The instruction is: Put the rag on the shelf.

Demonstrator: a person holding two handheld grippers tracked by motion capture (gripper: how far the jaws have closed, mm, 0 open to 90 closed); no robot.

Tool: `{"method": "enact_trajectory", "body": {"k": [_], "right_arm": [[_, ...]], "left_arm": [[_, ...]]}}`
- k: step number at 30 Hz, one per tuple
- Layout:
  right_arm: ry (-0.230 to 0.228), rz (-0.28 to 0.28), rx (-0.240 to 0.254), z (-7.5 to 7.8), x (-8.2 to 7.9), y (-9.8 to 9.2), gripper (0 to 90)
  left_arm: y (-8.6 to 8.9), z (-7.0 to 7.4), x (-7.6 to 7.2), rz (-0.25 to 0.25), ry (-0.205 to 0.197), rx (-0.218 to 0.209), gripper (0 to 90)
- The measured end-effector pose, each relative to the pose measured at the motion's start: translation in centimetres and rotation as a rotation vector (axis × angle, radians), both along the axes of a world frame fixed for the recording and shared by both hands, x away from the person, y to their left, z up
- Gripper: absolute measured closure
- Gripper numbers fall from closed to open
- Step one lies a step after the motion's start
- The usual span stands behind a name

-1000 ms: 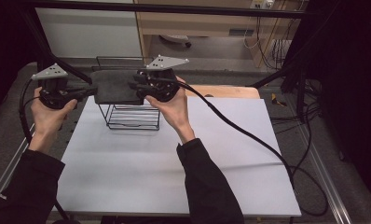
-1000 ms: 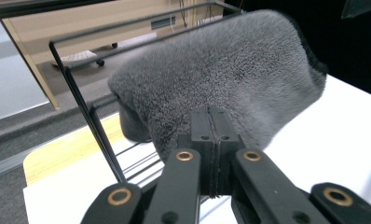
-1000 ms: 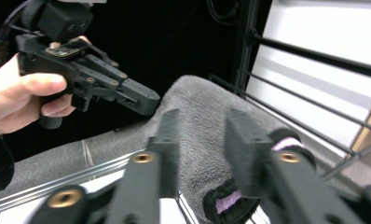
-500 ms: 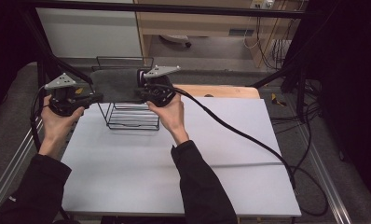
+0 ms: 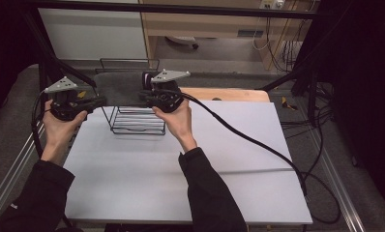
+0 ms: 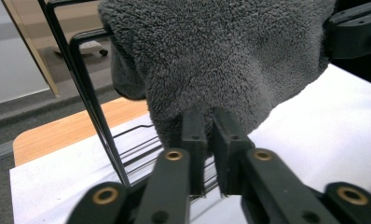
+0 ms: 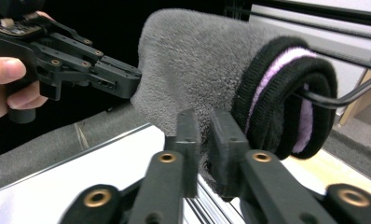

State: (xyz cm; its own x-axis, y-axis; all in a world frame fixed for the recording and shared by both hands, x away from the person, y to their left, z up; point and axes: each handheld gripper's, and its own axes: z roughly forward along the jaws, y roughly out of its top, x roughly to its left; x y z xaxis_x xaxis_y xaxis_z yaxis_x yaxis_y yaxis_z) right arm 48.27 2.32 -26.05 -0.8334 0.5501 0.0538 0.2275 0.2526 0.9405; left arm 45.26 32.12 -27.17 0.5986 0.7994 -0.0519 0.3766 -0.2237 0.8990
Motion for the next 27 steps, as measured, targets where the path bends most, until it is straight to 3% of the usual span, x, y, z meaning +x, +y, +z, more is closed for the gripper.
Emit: {"method": "enact_trajectory", "body": {"k": [5,13,20,27], "right_arm": [[-0.015,0.001,0.012,0.9,-0.7,-0.7,70.9],[-0.017,-0.019,0.014,2.3,-1.8,-2.5,47.0],[0.023,-0.04,0.034,2.3,-2.4,-5.2,30.6],[0.036,-0.052,0.025,1.7,-3.2,-8.4,16.2]], "left_arm": [[0.3,0.2,-0.6,0.016,0.01,0.01,68.1],[0.3,-0.1,-1.9,0.015,0.013,0.042,47.5],[-0.1,-0.8,-2.6,0.016,0.025,0.063,31.5],[-0.6,-1.7,-3.4,0.005,0.03,0.052,20.1]]}}
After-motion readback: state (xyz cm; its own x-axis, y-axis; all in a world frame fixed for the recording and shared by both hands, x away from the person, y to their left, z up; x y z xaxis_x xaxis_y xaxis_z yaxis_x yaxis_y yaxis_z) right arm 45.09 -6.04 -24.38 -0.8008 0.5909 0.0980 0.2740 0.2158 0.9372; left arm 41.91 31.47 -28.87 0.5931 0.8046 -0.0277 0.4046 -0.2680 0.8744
